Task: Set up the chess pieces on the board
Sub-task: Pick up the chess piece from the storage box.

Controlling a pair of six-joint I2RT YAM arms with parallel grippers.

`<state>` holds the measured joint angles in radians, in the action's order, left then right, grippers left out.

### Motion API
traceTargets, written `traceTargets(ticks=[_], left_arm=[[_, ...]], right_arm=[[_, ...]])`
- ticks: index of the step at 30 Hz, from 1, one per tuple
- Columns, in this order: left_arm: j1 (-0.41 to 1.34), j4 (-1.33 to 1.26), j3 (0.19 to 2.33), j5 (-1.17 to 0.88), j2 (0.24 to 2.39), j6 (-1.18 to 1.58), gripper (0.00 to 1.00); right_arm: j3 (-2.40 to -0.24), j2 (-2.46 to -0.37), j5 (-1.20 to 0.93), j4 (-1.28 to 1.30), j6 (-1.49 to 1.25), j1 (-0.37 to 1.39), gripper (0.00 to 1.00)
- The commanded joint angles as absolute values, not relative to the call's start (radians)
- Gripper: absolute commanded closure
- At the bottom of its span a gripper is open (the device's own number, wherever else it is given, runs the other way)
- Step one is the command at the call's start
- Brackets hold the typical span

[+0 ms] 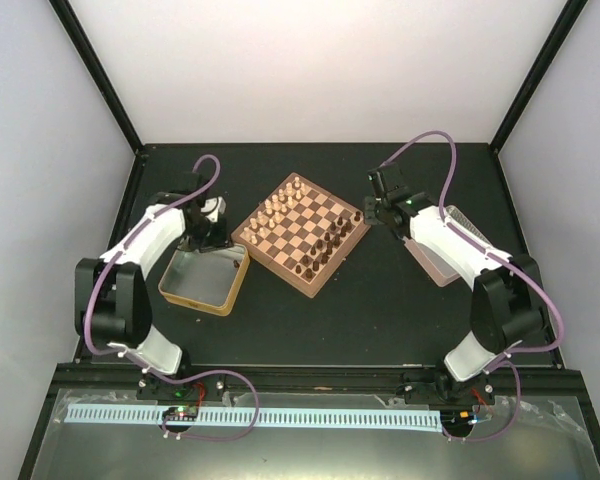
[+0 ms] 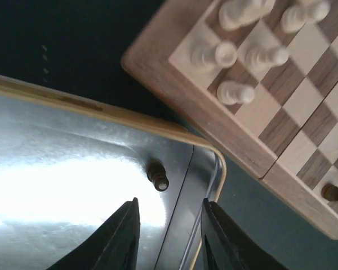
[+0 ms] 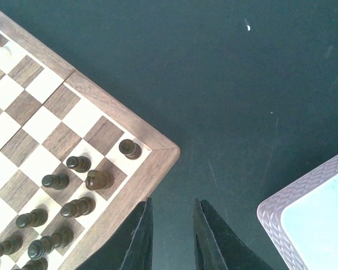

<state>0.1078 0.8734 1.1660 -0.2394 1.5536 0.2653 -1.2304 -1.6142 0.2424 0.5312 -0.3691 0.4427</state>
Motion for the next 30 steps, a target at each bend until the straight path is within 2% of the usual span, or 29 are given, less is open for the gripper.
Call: traceTargets(ticks=[1, 7, 12, 30], left_arm=[[0.124, 0.806, 1.124, -0.296, 1.591, 0.310, 0.70], [0.126, 0.762, 1.102, -0.275, 1.659, 0.303, 0.71], [0.130, 0.738, 1.092, -0.293, 1.703, 0.298, 0.66], [0.156, 0.776, 1.118, -0.291, 1.790, 0.295, 0.76]], right_arm=[[-1.213, -1.570, 0.236, 0.520, -0.374, 0.440, 0.80], [-1.209, -1.568, 0.235, 0.524, -0.382, 0.441, 0.81], [-1.196, -1.567, 0.233, 0.527, -0.384, 0.440, 0.81], [-1.189, -1.583, 0.243, 0.514, -0.383, 0.440, 0.81]])
